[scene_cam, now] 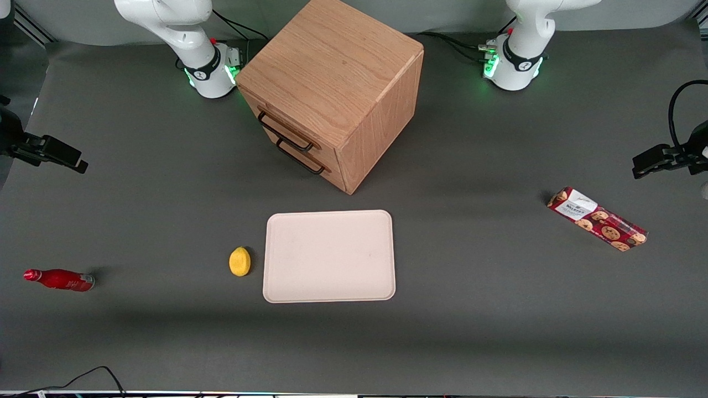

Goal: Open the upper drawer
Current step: 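Move the right gripper toward the upper drawer's black handle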

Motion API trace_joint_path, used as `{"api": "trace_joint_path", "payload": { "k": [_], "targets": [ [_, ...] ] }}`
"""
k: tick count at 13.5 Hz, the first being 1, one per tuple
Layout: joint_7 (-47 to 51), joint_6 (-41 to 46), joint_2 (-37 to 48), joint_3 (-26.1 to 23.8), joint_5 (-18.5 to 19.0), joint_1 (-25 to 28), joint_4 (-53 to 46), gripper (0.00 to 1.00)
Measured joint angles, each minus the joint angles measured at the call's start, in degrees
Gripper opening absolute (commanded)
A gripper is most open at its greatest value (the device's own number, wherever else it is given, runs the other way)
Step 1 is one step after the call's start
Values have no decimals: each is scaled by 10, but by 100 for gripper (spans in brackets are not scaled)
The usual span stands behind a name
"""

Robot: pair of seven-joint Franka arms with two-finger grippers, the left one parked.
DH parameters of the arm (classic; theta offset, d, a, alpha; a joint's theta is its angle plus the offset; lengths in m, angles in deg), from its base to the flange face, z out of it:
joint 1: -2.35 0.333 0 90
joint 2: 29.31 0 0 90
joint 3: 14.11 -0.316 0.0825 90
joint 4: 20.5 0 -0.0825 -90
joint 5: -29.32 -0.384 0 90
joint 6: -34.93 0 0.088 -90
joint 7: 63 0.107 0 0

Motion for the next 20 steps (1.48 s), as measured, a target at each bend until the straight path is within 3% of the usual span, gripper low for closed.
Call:
{"api": "trace_joint_path", "payload": {
  "k": [9,12,16,20],
  "targets": [
    [-17,2,0,-1,0,3,0,100],
    [-66,26,0,-5,0,22,0,100],
    [-163,53,0,-47,-6,31,0,100],
    [-214,59,-13,-104,-59,34,2,100]
  ]
}}
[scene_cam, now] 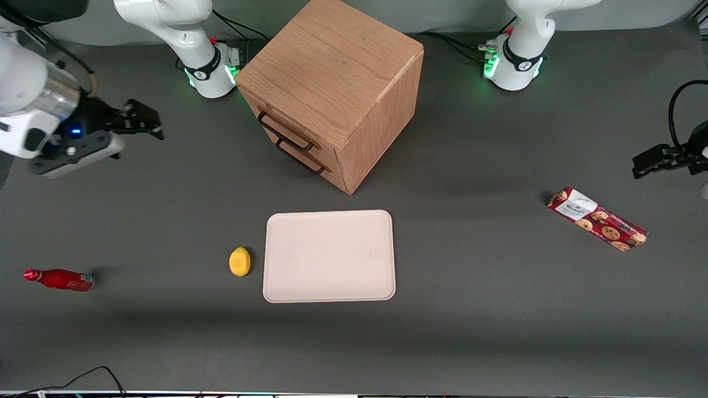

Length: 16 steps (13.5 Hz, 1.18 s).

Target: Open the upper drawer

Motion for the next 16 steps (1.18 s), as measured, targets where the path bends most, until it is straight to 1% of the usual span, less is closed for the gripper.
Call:
{"api": "trace_joint_path", "payload": {
  "k": [4,7,11,16],
  "targets": [
    [-40,-14,-25,-53,-23,1,25,100],
    [-47,-53,-32,-92,-26,3,70,100],
    [-51,-114,-37,-106,-42,22,129,100],
    [-52,-186,-38,-137,-52,32,201,100]
  ]
}}
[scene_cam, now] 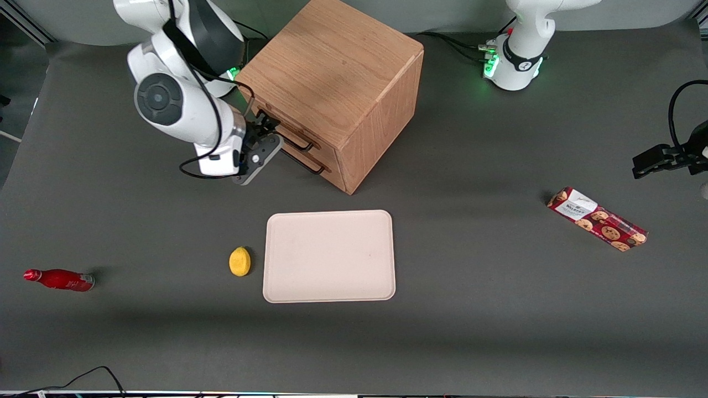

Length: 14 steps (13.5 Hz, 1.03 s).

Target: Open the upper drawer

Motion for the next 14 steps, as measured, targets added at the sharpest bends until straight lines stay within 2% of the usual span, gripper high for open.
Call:
{"api": "trace_joint_path", "payload": {
  "k": [14],
  "targets": [
    [-28,-78,-3,-13,-4,1,88,100]
  ]
}}
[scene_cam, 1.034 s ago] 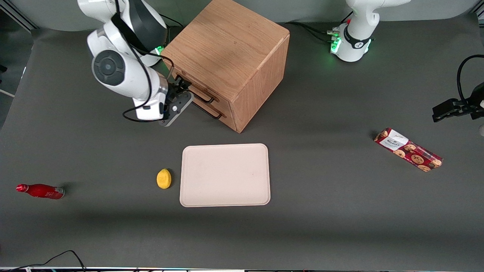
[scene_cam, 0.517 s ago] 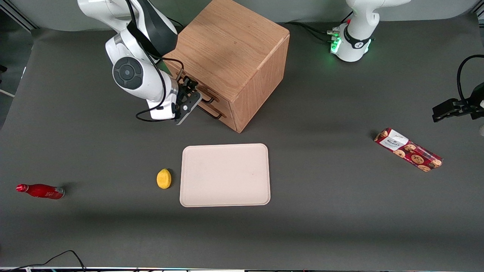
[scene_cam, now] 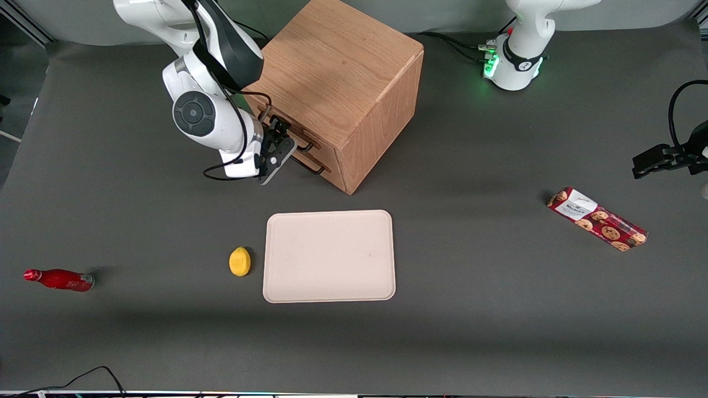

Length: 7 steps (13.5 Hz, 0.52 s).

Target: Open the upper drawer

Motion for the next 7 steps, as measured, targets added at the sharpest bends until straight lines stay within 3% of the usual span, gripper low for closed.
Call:
{"api": "trace_joint_path", "payload": {
  "k": [7],
  "targets": [
    [-4,-30,-8,0,-2,0,13,100]
  ]
}}
